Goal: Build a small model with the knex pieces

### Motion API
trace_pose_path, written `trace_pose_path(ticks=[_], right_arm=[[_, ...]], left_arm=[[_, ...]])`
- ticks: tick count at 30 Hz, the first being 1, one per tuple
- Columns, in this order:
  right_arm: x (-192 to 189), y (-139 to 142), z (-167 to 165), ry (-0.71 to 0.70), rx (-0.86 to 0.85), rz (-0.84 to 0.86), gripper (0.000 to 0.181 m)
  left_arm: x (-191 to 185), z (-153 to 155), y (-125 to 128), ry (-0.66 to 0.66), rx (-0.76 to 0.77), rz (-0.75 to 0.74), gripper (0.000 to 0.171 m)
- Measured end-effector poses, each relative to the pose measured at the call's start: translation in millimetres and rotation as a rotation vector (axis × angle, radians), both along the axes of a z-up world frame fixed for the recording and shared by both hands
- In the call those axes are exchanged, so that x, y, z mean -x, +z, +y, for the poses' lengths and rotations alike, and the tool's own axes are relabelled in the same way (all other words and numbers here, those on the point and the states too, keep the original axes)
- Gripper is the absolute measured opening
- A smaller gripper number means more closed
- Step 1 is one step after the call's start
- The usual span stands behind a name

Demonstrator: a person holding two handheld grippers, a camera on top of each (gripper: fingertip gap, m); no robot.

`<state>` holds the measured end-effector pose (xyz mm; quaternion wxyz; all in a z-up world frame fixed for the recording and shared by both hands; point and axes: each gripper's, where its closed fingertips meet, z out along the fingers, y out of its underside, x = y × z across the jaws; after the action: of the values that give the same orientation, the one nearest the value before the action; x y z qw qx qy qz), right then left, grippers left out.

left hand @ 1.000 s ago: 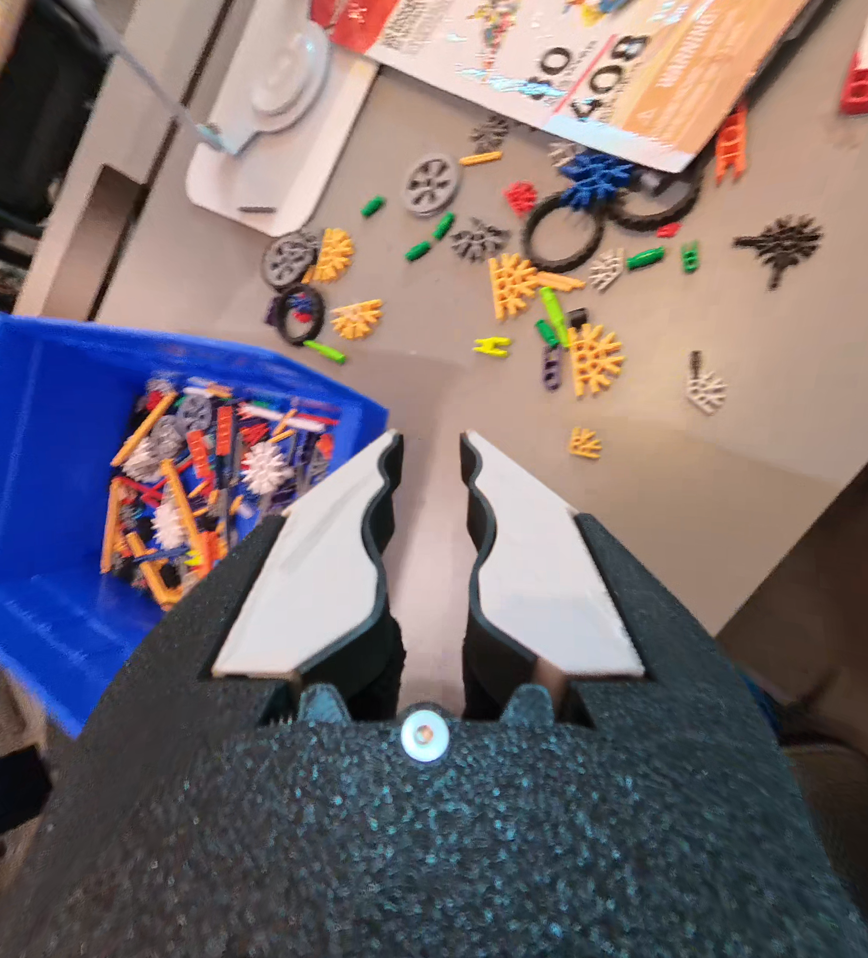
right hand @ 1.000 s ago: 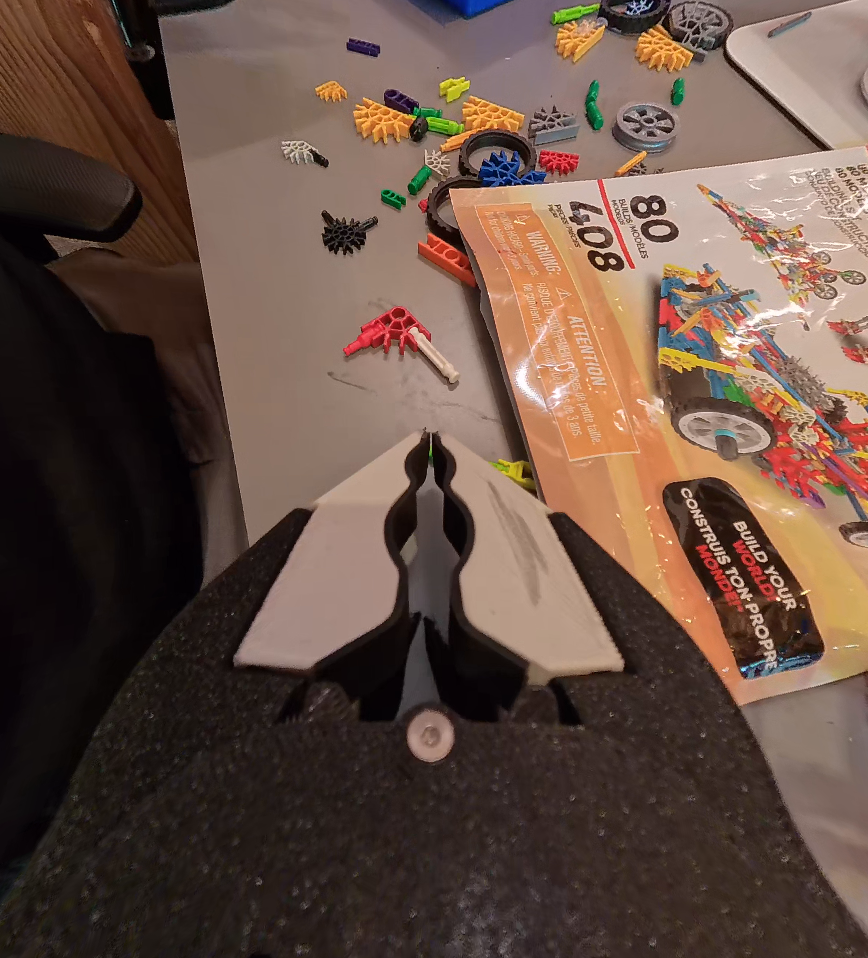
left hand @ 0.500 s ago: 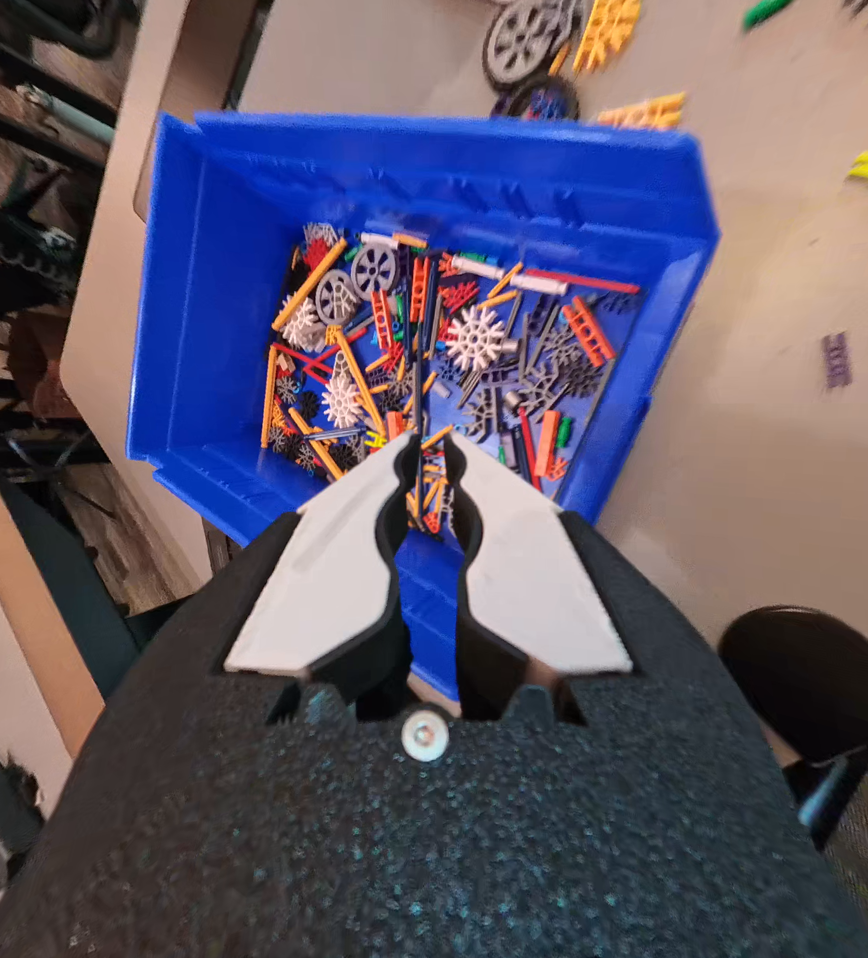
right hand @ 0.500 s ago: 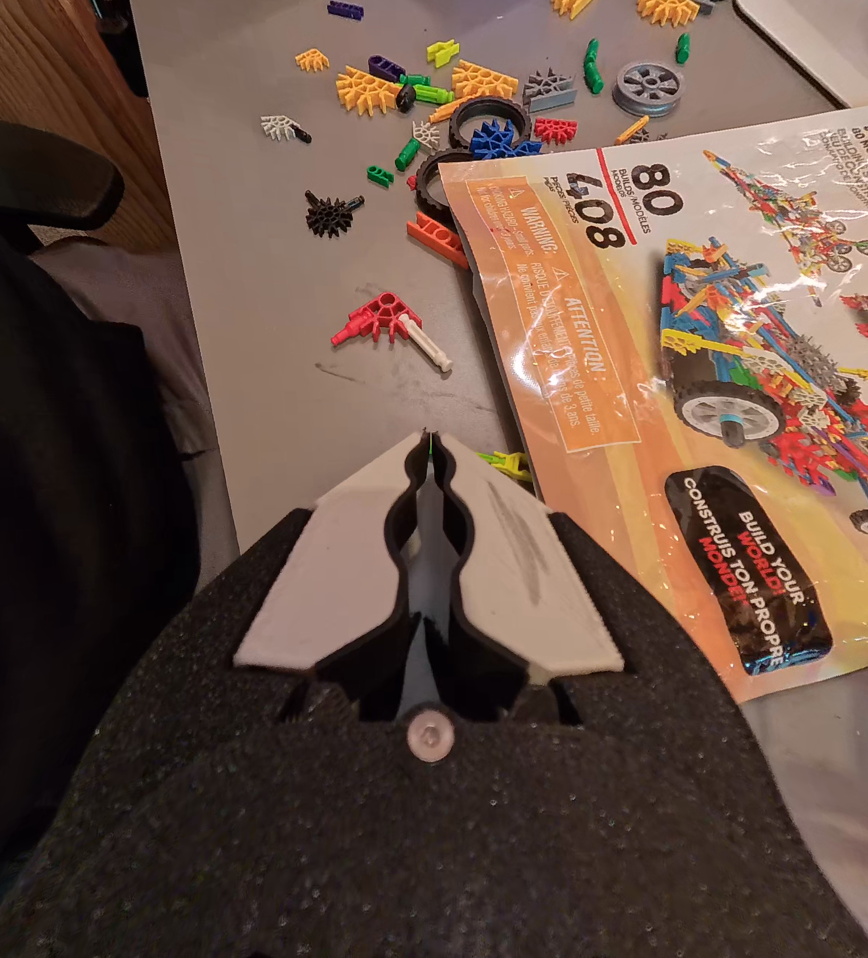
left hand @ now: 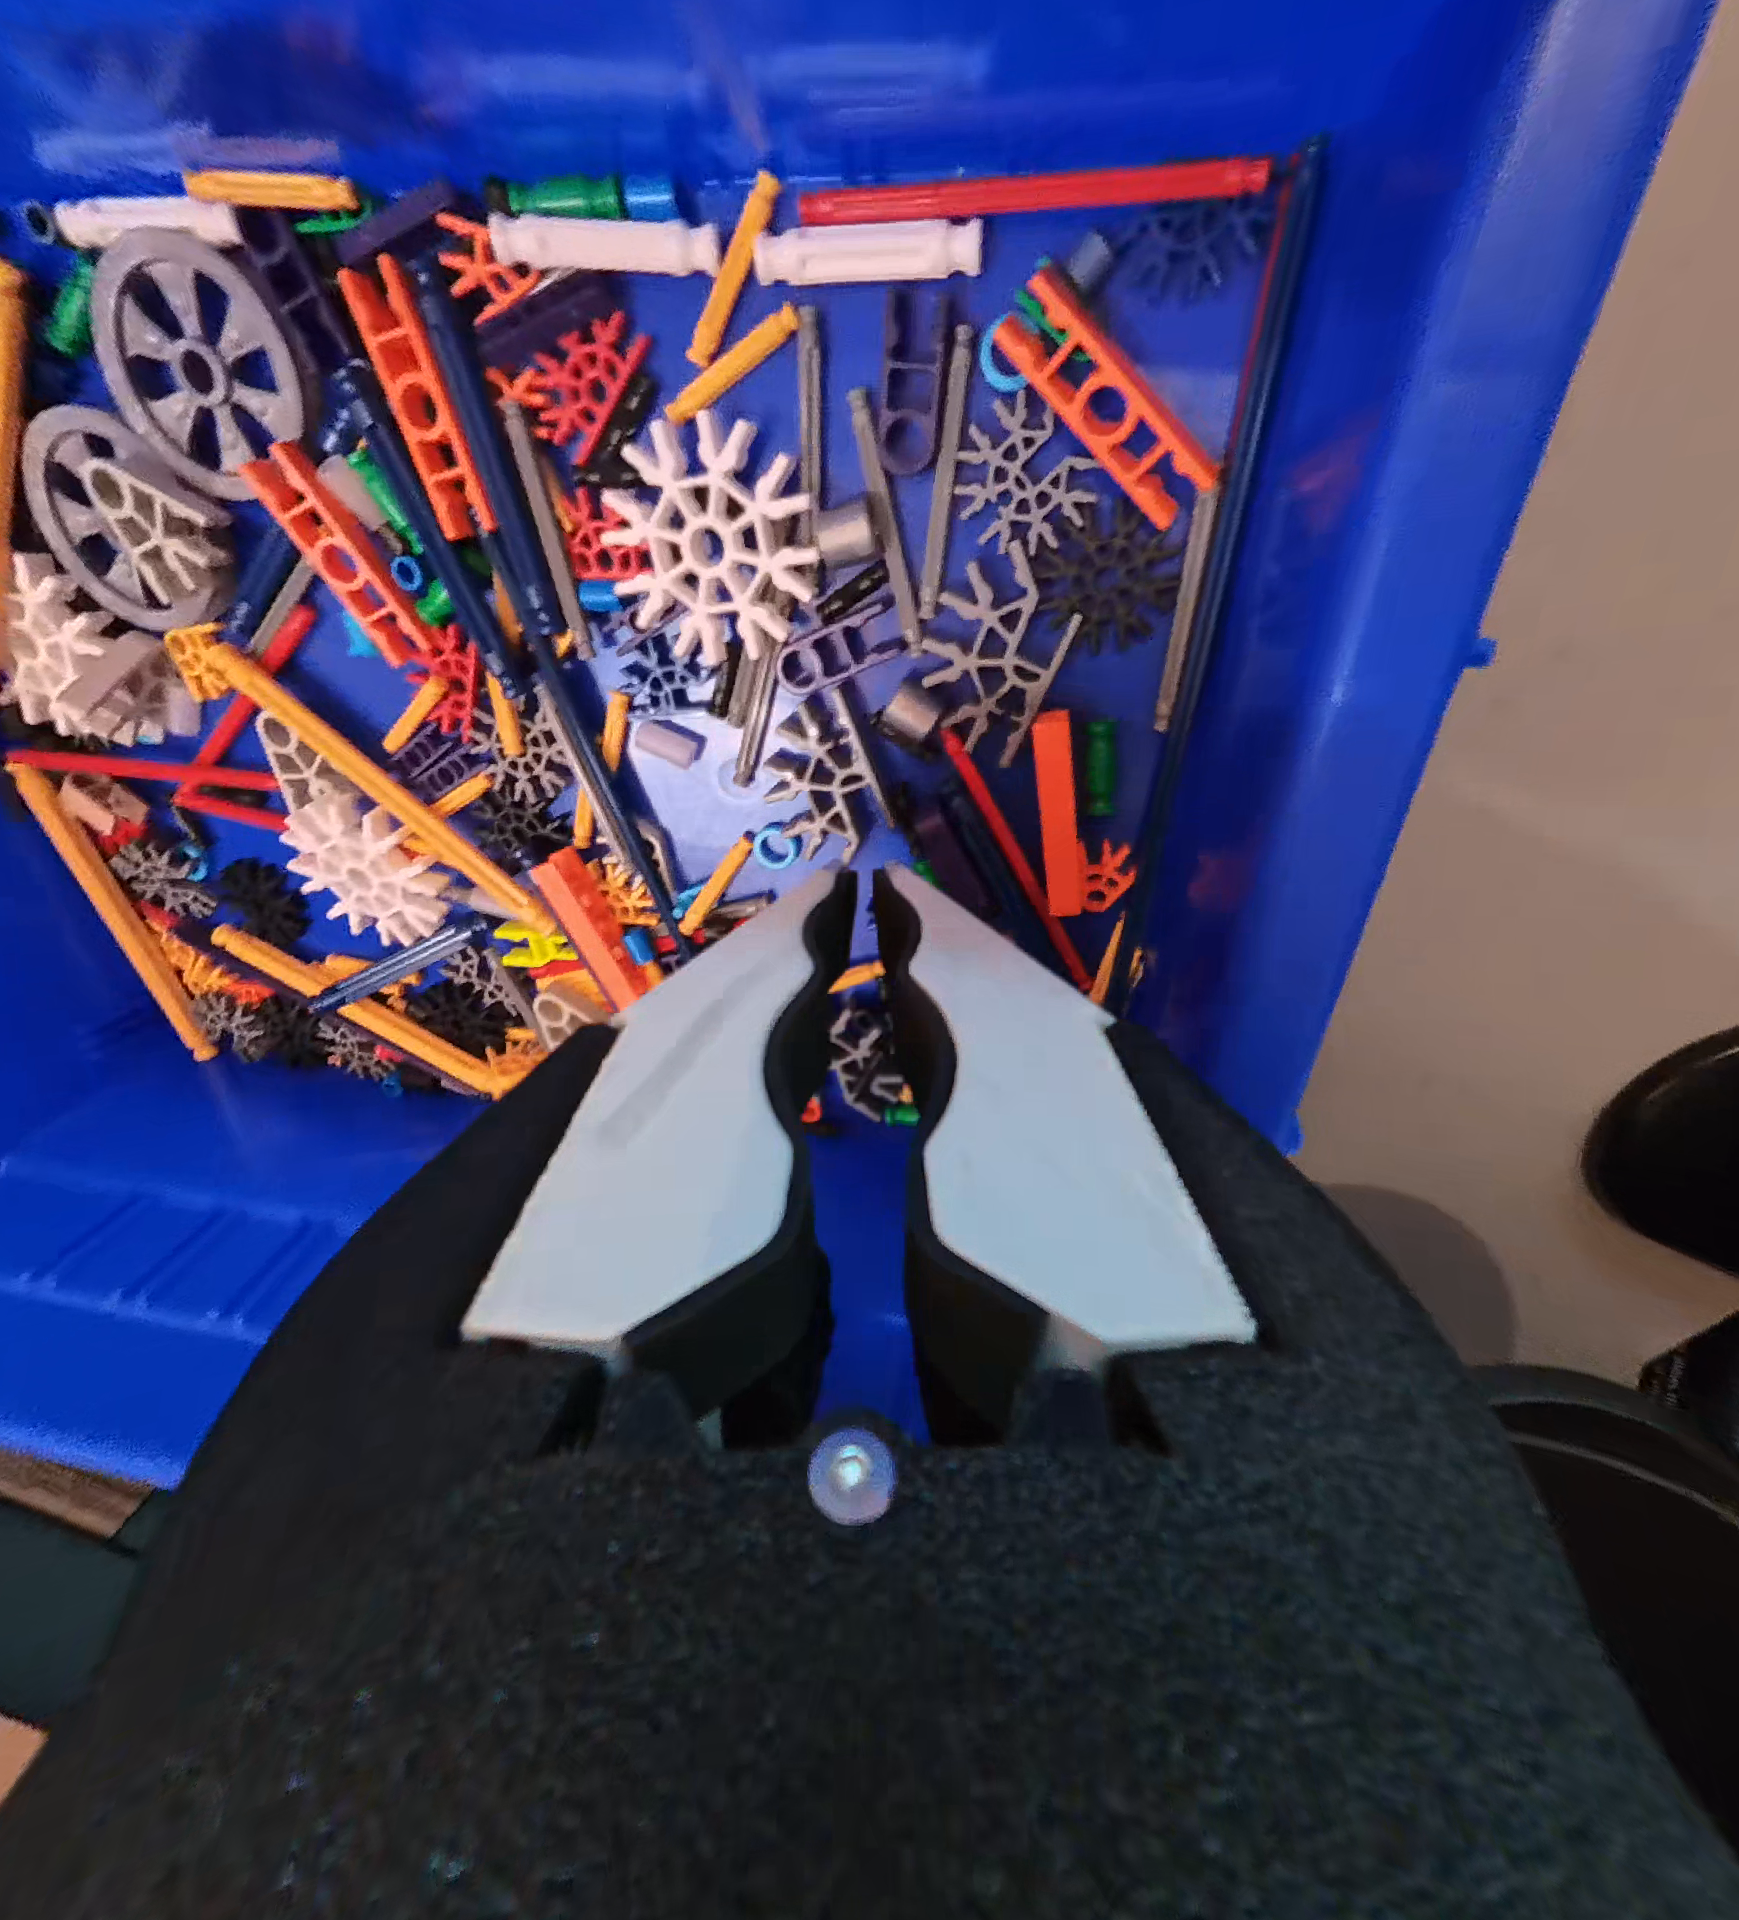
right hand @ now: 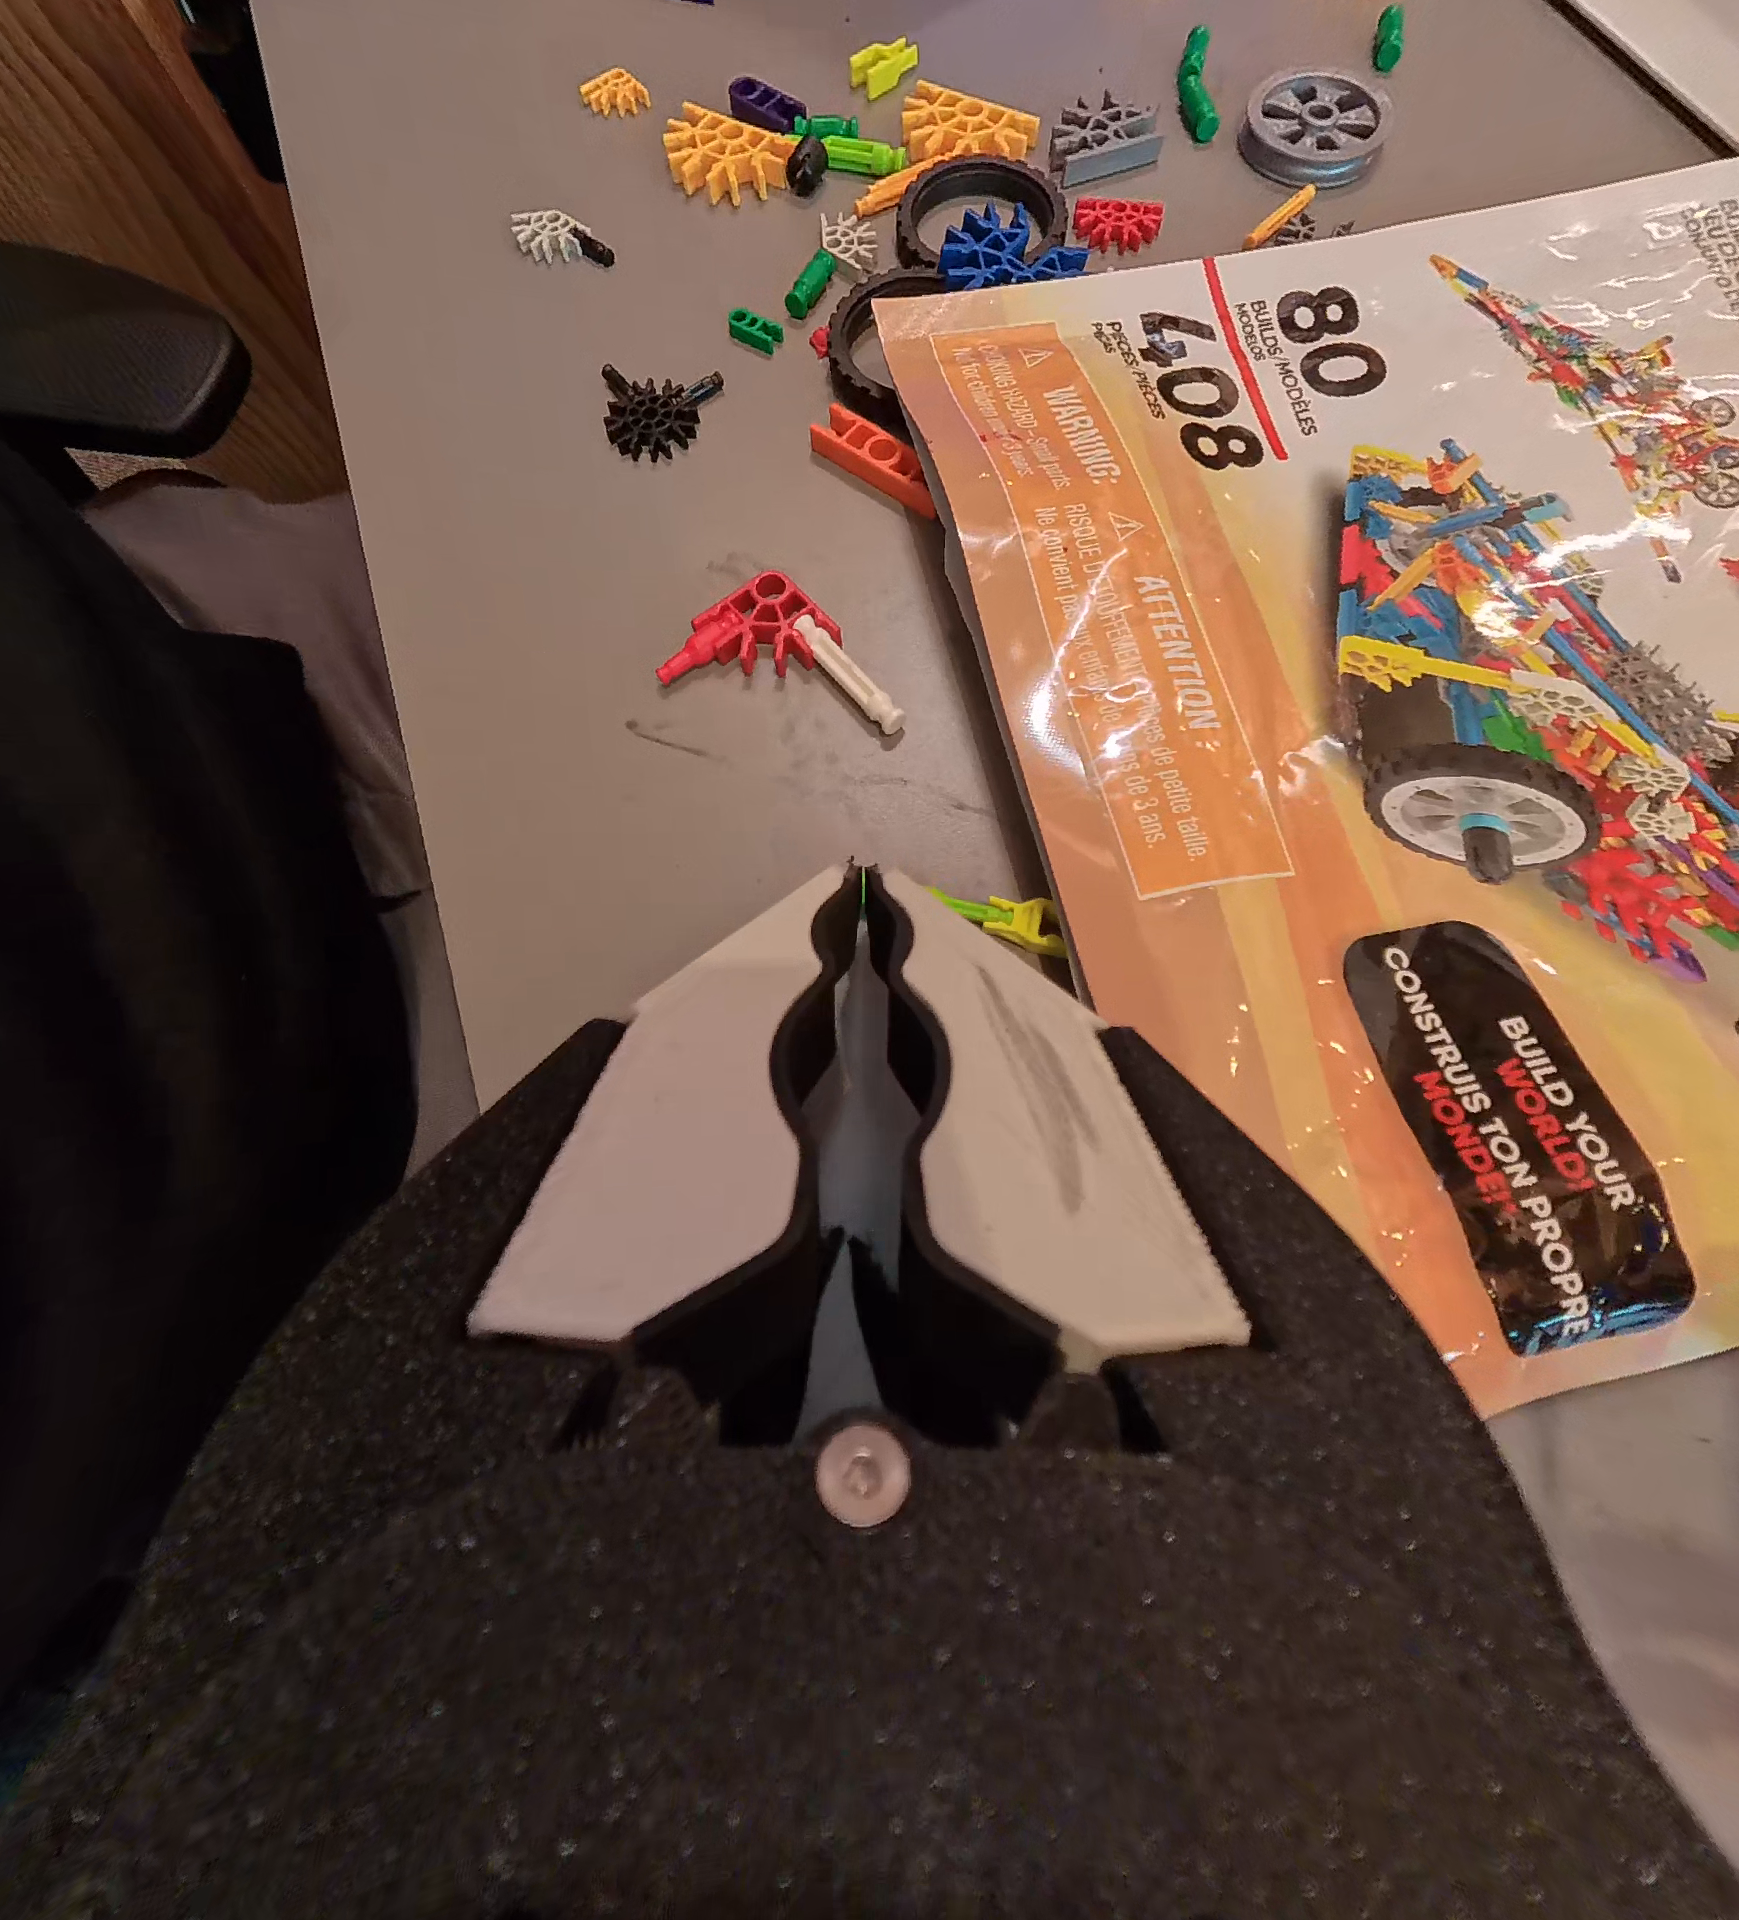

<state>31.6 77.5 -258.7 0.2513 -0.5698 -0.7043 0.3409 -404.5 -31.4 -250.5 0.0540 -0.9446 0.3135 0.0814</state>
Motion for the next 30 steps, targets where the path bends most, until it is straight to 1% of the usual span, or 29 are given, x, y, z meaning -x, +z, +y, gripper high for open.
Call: trace_pose_path(ticks=[6,11,14,19,23,24,27,30], right_arm=[[0.0,-0.8,-0.1,0.001,0.003,-0.007,0.0],[0.0,-1.0,-0.1,0.001,0.002,-0.008,0.0],[-0.1,-1.0,-0.2,0.001,0.004,-0.009,0.0],[-0.2,-0.6,-0.4,0.004,0.009,-0.007,0.0],[-0.3,-0.2,-0.5,0.004,0.01,-0.005,0.0],[-0.4,0.0,-0.5,0.005,0.01,-0.004,0.0],[-0.3,0.7,-0.5,0.004,0.01,0.001,0.0],[-0.4,1.0,-0.5,0.005,0.013,0.002,0.0]], left_arm=[[-11.7,5.9,-2.3,-0.044,0.004,-0.041,0.001],[-18.6,8.4,-9.5,-0.065,0.043,-0.062,0.0],[-19.6,17.8,-9.6,-0.057,0.016,-0.07,0.0],[-22.5,36.9,-2.6,-0.084,-0.07,-0.071,0.0],[-27.3,48.3,0.4,-0.085,-0.123,-0.109,0.001],[-24.2,49.0,-1.9,-0.083,-0.12,-0.092,0.0],[-24.7,42.2,-10.2,-0.075,-0.075,-0.102,0.0],[-18.8,32.3,-11.4,-0.033,-0.027,-0.098,0.0]])
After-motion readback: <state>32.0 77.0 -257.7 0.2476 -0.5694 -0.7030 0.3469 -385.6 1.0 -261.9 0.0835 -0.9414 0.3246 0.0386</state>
